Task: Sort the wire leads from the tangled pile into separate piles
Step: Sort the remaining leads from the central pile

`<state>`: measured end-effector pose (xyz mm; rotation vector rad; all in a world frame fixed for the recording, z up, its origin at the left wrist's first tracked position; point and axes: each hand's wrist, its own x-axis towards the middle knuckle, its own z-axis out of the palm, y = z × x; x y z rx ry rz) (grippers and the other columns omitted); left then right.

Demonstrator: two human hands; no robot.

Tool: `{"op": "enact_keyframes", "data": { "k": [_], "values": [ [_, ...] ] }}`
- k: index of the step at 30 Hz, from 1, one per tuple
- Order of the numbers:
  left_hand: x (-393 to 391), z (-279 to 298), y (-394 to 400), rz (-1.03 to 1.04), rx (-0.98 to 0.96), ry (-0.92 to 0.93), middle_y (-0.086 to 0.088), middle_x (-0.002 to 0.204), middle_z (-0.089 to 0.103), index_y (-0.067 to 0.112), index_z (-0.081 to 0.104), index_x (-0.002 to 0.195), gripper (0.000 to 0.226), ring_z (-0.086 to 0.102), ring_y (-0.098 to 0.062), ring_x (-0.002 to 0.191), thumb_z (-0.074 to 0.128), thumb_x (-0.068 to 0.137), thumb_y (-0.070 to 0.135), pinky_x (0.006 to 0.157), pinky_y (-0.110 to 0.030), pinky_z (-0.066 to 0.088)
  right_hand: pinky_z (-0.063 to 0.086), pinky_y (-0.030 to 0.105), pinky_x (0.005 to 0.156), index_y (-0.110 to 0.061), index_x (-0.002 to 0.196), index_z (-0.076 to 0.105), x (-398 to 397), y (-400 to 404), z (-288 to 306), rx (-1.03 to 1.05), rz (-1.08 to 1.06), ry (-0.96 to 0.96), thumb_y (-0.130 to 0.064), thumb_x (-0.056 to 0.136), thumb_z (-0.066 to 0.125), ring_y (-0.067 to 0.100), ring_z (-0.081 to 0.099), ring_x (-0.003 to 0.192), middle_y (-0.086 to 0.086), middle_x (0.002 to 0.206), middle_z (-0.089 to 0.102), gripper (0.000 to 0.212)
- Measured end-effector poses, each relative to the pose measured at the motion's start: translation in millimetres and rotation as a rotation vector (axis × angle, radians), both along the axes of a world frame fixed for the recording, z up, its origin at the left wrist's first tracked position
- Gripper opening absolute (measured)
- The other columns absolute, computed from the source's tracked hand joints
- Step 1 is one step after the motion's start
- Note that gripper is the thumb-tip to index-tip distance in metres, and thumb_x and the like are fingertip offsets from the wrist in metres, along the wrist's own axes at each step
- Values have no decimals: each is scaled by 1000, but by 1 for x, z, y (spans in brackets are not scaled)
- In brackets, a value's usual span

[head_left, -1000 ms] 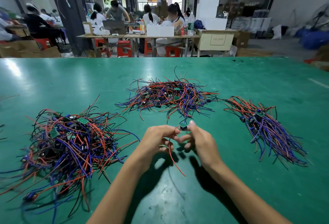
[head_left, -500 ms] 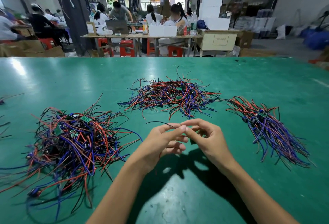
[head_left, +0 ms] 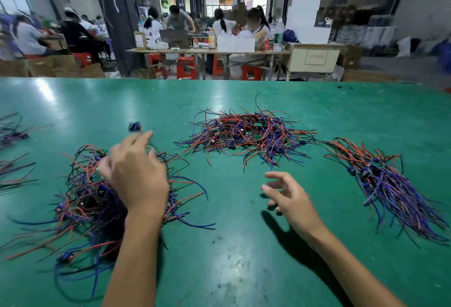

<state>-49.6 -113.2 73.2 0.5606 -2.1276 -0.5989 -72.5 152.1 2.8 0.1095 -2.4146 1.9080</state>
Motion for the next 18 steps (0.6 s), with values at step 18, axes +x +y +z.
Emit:
{"op": "enact_keyframes", "data": {
  "k": [18],
  "values": [
    [-8, -12, 48, 8, -83, -239, -23, 152, 22, 18, 62, 125, 39, 9, -35, 147, 61, 87, 16, 112, -55, 14, 49, 35, 77, -21, 96, 73, -81, -2, -4, 600, -451, 72, -39, 95, 64, 36, 67, 91, 15, 92, 73, 20]
  ]
}}
